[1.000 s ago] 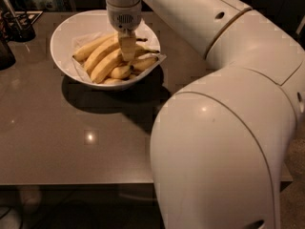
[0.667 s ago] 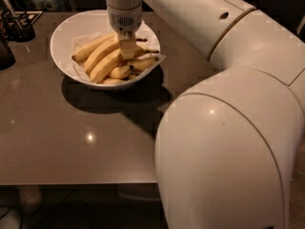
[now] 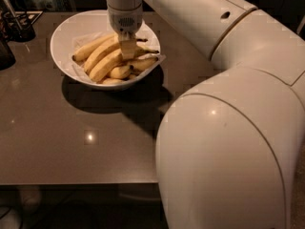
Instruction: Pick banana from white bowl
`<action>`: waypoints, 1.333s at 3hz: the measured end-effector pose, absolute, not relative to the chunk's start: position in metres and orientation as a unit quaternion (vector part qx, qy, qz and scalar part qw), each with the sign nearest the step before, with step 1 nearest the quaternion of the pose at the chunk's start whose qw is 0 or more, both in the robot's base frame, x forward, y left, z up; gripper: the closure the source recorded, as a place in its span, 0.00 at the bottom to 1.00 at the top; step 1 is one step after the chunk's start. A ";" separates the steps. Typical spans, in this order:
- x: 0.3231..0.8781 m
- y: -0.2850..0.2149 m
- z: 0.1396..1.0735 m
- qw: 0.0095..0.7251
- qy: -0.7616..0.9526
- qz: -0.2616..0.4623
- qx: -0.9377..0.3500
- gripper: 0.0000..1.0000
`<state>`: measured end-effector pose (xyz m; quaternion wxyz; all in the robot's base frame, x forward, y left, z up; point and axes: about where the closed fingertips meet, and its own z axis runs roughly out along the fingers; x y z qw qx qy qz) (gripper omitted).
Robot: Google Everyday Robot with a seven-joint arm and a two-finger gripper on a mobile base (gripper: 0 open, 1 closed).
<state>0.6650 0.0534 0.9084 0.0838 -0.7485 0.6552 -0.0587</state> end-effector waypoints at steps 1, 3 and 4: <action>0.664 0.057 0.917 0.106 0.653 -0.058 -0.748 1.00; 0.642 0.054 0.958 0.167 0.645 -0.062 -0.743 1.00; 0.620 0.051 0.974 0.225 0.627 -0.036 -0.745 1.00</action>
Offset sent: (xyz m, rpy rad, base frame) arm -0.0380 -0.0064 0.0667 0.1357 -0.1361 0.0106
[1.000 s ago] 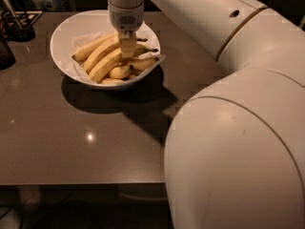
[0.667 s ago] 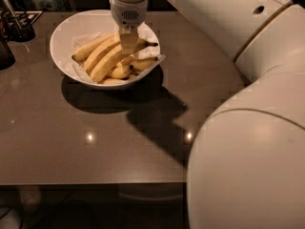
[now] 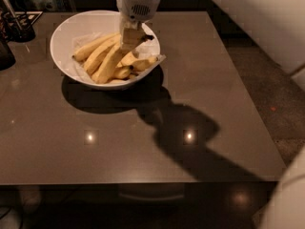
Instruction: Pick banana from white bowl
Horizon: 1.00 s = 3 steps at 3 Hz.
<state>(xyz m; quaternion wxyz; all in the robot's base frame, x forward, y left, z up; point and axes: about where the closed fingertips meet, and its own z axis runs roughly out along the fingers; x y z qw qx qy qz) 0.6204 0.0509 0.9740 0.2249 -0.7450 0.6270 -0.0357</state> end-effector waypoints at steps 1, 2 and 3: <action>0.632 0.040 0.987 0.265 0.633 -0.035 -0.727 1.00; 0.624 0.063 1.007 0.259 0.605 -0.052 -0.751 1.00; 0.621 0.078 1.006 0.235 0.588 -0.060 -0.772 1.00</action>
Offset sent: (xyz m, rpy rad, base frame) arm -0.0098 0.0410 0.0577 -0.0344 -0.1027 0.1216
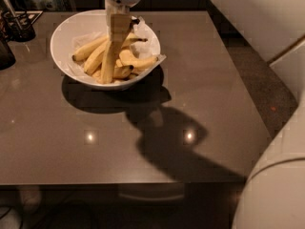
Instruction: Pick banana from white bowl
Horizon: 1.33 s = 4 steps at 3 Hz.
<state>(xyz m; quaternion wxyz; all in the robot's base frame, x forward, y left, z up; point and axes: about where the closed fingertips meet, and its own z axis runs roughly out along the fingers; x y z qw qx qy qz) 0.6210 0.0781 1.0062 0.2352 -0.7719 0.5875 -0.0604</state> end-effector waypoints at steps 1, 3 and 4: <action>0.620 0.080 1.006 0.233 0.586 -0.060 -0.773 0.80; 0.620 0.080 1.006 0.233 0.586 -0.060 -0.773 0.34; 0.620 0.080 1.006 0.233 0.586 -0.060 -0.773 0.10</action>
Offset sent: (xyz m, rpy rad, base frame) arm -0.0011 0.0015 -0.0003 -0.0037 0.0026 0.0036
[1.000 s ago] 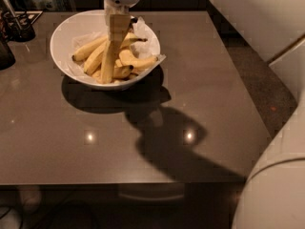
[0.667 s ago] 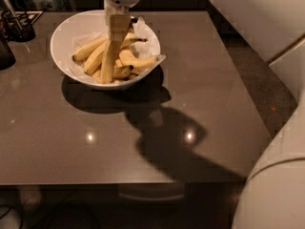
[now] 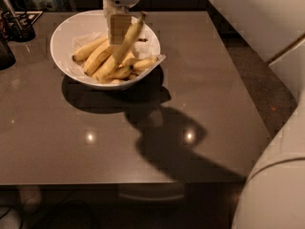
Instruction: Pick banana from white bowl
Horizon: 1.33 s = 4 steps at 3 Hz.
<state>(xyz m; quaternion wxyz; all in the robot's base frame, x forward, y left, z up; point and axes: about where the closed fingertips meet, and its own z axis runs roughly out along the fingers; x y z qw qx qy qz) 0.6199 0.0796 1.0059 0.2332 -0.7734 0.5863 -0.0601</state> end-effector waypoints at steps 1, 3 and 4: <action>0.620 0.080 1.006 0.233 0.586 -0.060 -0.773 0.00; 0.621 0.074 1.002 0.221 0.607 -0.065 -0.761 0.00; 0.628 0.065 0.995 0.194 0.643 -0.057 -0.739 0.00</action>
Offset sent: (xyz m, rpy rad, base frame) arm 0.0000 0.0000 0.0000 0.0000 0.0000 0.0000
